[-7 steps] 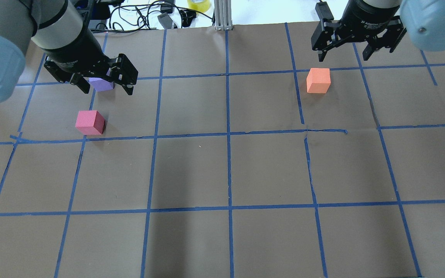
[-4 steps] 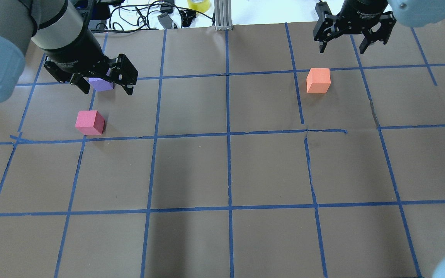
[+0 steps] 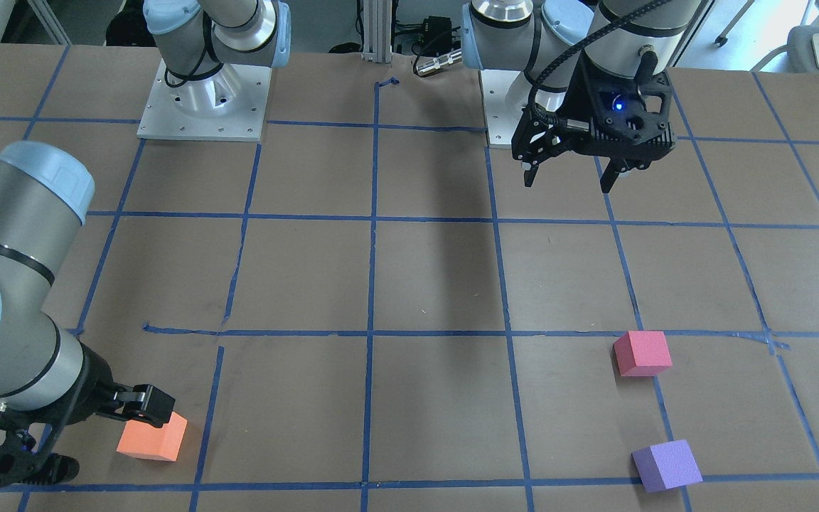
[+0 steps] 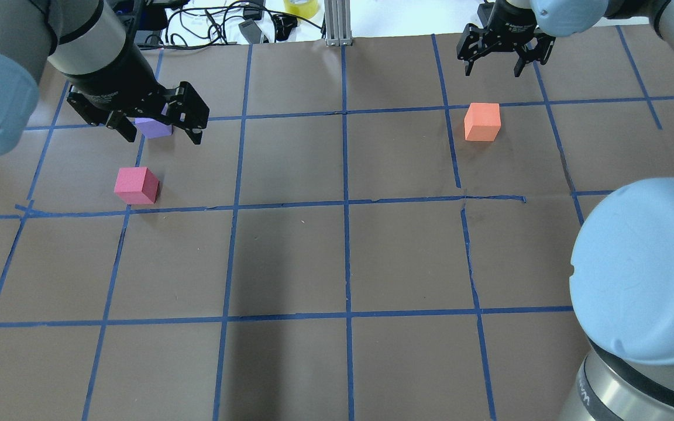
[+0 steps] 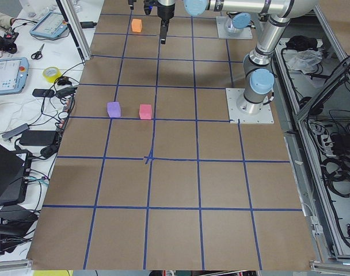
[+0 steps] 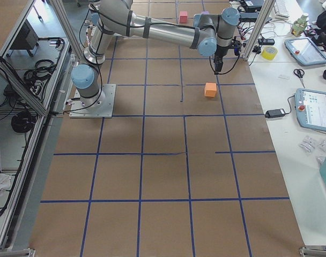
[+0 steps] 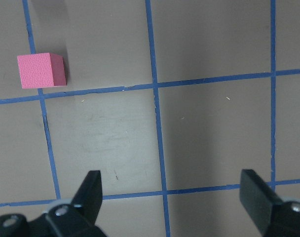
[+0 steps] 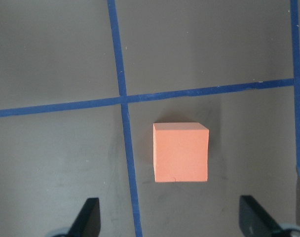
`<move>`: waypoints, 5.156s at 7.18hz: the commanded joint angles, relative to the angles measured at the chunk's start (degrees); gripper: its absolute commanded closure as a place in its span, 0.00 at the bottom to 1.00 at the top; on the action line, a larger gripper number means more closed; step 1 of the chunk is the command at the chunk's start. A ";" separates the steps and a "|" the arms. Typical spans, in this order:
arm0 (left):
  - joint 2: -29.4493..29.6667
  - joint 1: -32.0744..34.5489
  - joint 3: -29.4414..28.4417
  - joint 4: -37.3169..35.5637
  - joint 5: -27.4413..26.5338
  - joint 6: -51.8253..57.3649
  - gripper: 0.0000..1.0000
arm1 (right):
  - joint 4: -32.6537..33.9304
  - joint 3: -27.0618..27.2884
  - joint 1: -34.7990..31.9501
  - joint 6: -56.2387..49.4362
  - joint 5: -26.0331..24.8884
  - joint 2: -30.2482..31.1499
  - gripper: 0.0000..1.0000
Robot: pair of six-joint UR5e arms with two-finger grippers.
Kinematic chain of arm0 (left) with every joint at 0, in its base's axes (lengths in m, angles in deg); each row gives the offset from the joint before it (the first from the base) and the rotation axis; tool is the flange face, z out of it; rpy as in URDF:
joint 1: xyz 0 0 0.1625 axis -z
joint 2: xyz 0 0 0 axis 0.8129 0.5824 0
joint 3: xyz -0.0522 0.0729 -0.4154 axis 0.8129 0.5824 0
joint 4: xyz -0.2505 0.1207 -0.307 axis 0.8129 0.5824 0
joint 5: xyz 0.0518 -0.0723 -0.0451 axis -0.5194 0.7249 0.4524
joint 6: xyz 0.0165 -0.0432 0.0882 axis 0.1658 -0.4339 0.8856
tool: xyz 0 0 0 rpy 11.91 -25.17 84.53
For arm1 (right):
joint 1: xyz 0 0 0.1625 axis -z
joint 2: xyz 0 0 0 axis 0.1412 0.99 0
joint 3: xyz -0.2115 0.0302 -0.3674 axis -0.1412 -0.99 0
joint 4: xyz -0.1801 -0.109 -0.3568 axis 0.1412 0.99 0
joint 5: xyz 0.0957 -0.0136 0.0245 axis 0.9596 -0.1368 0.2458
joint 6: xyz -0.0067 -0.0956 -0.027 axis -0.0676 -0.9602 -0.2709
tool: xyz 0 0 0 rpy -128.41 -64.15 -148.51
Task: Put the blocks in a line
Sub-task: 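Lower the right gripper over the orange cube and close on it, then carry the orange cube with the right gripper toward the table center, then lower the orange cube and open the right gripper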
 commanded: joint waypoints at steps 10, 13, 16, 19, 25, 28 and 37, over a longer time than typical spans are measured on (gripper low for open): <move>-0.09 0.00 0.00 0.20 -0.09 0.09 0.00 | 4.33 2.93 1.52 -3.51 -0.25 -9.51 0.00; -0.09 0.09 0.00 0.20 0.00 0.00 0.00 | 4.61 2.84 1.52 -3.59 -0.25 -9.69 0.40; -0.09 0.00 0.00 0.20 0.00 0.00 0.00 | 4.61 2.66 1.52 -3.51 -0.16 -9.35 0.55; -0.09 0.00 0.00 0.20 0.00 0.00 0.00 | 4.17 0.82 -1.01 -3.59 -0.08 -8.73 0.55; -0.09 -0.09 -0.09 0.19 -0.17 0.43 0.00 | 7.41 -4.88 -19.99 11.86 1.94 -11.70 0.54; -0.09 -0.09 -0.09 0.11 -0.17 0.44 0.00 | 11.63 -6.47 -23.70 16.01 2.39 -14.70 0.50; -0.26 -0.18 -0.09 0.37 -0.44 0.53 0.00 | 10.77 -6.48 -23.53 15.92 1.42 -12.19 0.00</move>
